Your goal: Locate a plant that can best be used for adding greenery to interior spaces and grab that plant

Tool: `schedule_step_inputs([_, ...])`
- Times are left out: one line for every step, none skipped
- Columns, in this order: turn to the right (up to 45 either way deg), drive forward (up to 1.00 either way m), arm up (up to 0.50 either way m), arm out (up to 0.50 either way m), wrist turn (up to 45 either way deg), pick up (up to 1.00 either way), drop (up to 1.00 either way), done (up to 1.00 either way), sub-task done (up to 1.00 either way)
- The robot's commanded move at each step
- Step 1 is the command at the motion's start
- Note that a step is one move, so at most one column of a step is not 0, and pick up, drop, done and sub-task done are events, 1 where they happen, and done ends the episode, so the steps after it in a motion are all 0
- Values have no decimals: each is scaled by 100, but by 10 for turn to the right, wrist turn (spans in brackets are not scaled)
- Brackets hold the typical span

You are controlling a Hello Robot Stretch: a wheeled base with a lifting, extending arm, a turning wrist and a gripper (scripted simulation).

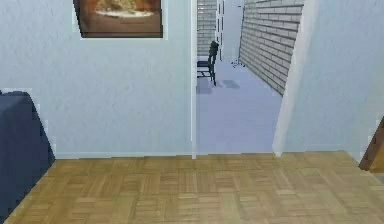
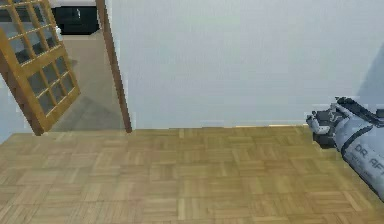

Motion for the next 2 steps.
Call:
schedule_step_inputs([0,10,0,0,0,0,0,0,0])
schedule_step_inputs([450,0,0,0,0,0,0,0,0])
